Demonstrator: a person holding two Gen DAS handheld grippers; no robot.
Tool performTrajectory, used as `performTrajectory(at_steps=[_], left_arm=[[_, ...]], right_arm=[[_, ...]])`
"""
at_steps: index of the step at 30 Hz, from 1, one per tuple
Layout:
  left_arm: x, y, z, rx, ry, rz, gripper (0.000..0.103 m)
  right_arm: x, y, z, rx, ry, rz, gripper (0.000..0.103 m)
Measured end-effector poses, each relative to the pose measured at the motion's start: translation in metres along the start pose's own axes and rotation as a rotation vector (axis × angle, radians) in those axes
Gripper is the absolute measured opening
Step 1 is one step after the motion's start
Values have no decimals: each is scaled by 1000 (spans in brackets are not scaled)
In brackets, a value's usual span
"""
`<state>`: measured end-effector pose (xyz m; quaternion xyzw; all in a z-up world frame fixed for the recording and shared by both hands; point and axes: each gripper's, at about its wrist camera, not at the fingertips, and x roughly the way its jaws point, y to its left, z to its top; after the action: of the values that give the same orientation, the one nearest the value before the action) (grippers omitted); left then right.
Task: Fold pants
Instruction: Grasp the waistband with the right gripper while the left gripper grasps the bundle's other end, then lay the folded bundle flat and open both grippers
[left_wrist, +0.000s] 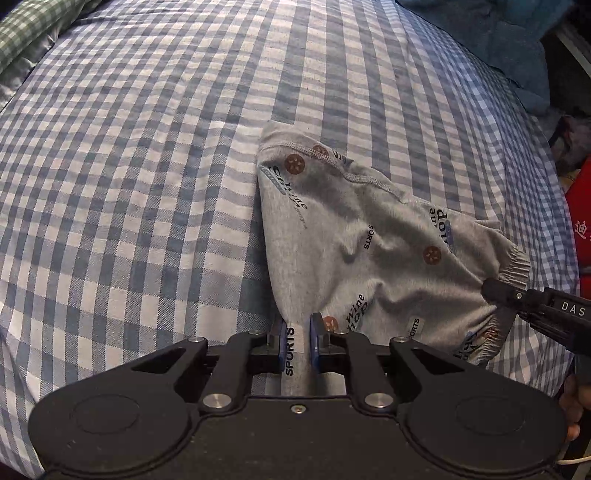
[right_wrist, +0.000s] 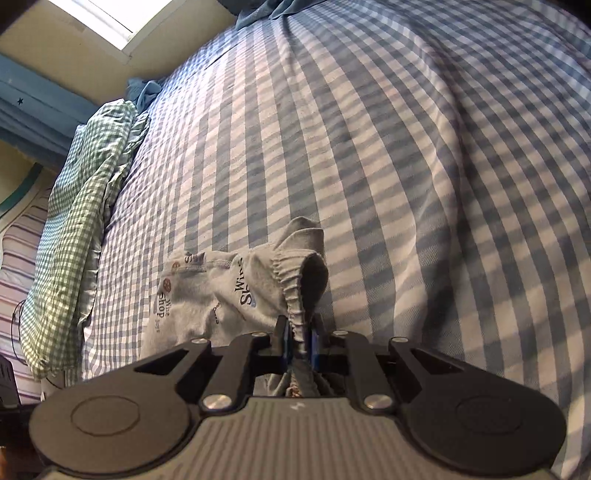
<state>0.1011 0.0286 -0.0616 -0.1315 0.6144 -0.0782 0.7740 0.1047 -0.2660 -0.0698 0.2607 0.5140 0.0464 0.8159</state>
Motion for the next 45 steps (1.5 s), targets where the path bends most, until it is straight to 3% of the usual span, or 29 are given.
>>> performTrajectory(at_steps=[7,12,18,25,33,37,42,45], left_arm=[[-12,15,13,48,-1,-54,13],[-27,32,38,61,-36,-88,13],[-43,49,74,109,-109,-98,13],[-62,90,110,103,-208,-50,13],[-84,164,124,-19,-300,48,13],[-81,193,101,-140,-318,111,13],[-62,215,65,-298,-288,84,13],[-55,220,54,-333,-271,90,14]], right_arm=[[-1,27,-7,-39,-46,-43,12],[3,52,0,-58,-47,-20,12],[21,101,29,-159,-53,25,12],[51,170,62,-272,-48,67,12],[99,237,73,-373,-24,128,12],[129,258,75,-408,33,131,12],[151,268,70,-467,101,81,13],[156,263,66,-491,124,14,19]])
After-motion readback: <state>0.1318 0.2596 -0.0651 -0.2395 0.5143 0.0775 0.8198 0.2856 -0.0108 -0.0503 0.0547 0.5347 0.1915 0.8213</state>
